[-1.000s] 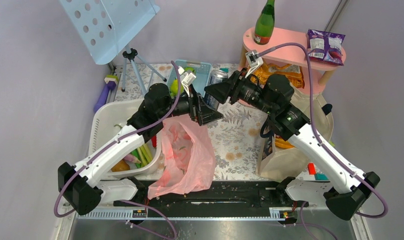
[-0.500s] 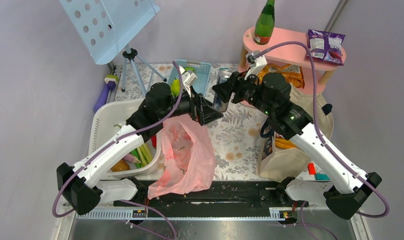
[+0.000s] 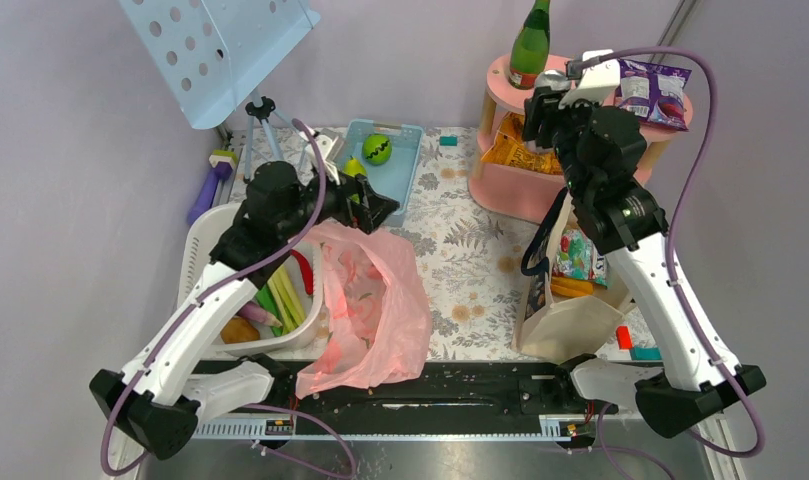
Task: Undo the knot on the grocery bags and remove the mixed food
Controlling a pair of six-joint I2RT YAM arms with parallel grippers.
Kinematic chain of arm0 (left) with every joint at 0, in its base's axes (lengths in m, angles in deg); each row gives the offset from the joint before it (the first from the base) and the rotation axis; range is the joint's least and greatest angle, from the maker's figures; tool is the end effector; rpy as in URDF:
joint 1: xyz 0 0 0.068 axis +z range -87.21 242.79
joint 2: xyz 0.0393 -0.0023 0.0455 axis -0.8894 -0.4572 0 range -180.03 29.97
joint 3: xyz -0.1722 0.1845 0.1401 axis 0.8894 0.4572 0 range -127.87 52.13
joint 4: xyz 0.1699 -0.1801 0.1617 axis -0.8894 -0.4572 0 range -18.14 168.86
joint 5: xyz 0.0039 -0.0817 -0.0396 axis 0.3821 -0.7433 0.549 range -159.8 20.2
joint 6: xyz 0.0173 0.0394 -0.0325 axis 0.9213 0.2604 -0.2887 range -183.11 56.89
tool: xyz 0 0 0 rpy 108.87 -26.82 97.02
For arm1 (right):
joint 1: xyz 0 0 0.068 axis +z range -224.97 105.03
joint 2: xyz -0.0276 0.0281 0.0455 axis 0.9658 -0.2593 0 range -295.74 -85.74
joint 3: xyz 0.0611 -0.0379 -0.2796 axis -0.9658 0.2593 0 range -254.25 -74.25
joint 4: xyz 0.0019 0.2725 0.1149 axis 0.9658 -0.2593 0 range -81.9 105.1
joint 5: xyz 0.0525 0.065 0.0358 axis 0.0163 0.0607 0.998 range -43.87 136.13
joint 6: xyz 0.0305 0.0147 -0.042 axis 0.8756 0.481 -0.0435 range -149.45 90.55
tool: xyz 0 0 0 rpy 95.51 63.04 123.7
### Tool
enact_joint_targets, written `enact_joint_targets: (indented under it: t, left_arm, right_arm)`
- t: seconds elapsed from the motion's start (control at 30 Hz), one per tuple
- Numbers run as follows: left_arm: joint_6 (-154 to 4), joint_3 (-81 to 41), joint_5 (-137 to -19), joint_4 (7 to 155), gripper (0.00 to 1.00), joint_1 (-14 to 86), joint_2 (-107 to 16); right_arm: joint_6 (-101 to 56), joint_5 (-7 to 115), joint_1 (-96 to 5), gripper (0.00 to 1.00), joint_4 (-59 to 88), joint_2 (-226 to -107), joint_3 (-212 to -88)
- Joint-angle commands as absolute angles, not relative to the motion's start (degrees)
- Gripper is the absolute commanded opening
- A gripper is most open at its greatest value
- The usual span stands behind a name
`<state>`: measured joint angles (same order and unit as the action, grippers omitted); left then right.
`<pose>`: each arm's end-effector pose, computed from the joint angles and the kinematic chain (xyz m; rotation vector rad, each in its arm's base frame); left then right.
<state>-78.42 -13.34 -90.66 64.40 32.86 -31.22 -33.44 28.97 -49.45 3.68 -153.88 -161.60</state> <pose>0.2246 -0.1440 0.4210 0.5045 1.7518 -0.8859 0.2467 0.1063 0.5376 -0.1242 1.4361 0.0936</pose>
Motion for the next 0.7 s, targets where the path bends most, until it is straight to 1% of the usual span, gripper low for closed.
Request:
enact_joint_targets:
  t: [0.0, 0.17, 0.33, 0.43, 0.67]
  left_arm:
    - [-76.02, -12.84, -84.15, 64.31, 0.99, 35.9, -28.73]
    - [-76.23, -11.69, -81.54, 63.96, 0.99, 39.58, -27.79]
    - [-76.99, -10.25, -82.94, 65.28, 0.99, 42.18, -27.41]
    - [-77.04, -10.21, -82.81, 65.26, 0.99, 42.55, -27.84]
    - [-77.54, -9.88, -83.53, 65.28, 0.99, 43.15, -28.88]
  right_arm:
    - [-39.76, 28.48, -52.96, 0.0, 21.29, -155.35, -162.76]
    - [-41.22, 31.45, -58.1, 0.0, 28.04, -158.59, -163.17]
    - [-39.38, 33.85, -63.42, 0.0, 33.34, -161.74, -163.43]
    - [-36.21, 36.86, -66.75, 0.0, 33.76, -164.25, -165.57]
    - [-33.94, 38.47, -70.88, 0.0, 32.74, -171.29, -171.31]
